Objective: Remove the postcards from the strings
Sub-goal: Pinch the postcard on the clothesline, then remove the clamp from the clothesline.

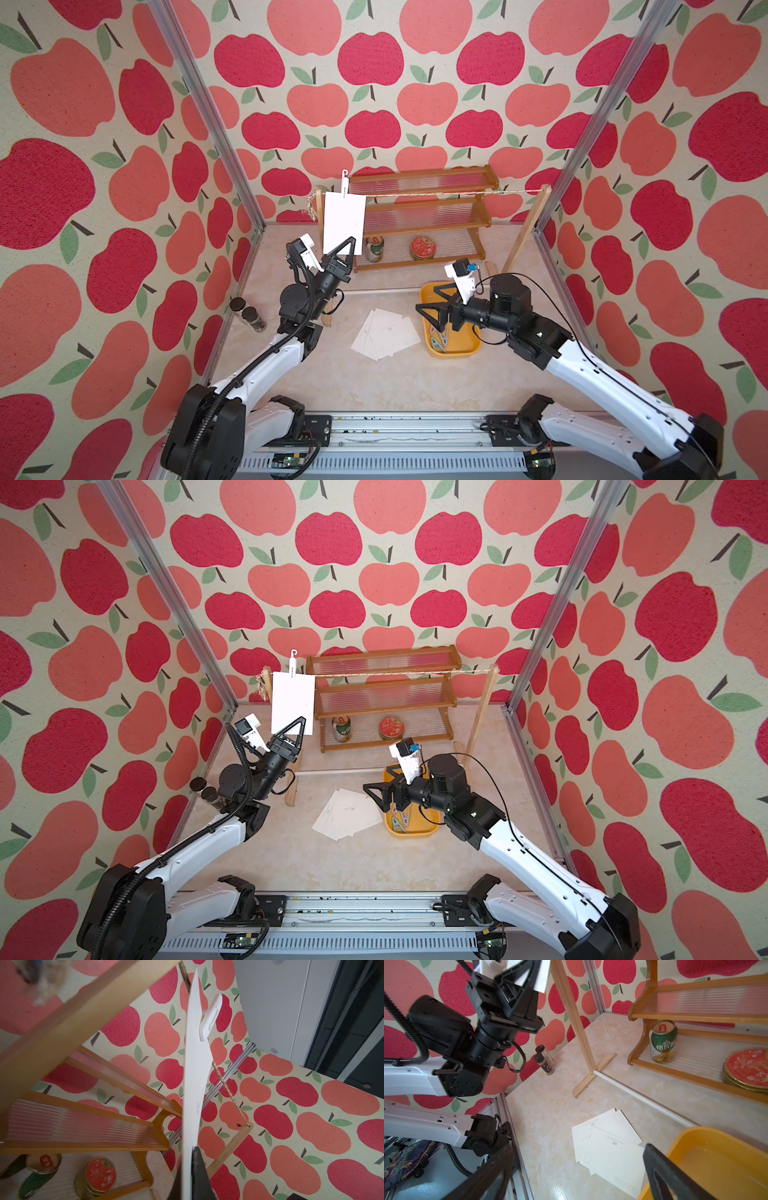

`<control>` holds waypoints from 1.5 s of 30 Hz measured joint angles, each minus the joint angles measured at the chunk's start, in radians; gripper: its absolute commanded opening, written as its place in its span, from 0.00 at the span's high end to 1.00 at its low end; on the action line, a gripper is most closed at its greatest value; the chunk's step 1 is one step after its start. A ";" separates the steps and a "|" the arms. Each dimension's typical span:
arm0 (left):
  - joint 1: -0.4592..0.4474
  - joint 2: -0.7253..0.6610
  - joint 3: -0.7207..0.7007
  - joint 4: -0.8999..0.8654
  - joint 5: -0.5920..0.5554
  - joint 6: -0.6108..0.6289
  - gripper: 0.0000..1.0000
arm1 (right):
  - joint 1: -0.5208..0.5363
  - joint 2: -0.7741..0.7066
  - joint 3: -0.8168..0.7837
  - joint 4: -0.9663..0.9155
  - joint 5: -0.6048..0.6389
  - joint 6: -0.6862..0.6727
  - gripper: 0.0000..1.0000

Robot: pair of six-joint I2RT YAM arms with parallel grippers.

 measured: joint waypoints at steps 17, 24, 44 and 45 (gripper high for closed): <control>0.056 -0.004 0.070 -0.160 0.045 -0.006 1.00 | 0.006 0.478 0.853 -0.158 -0.122 -0.106 0.02; 0.071 -0.004 0.070 -0.193 0.046 -0.027 1.00 | -0.006 0.735 1.214 -0.209 -0.170 -0.097 0.03; 0.071 -0.005 0.080 -0.219 0.054 -0.035 1.00 | -0.054 1.280 1.813 -0.107 -0.296 0.180 0.01; 0.071 -0.005 0.080 -0.220 0.054 -0.035 1.00 | -0.054 1.288 1.814 -0.095 -0.301 0.196 0.01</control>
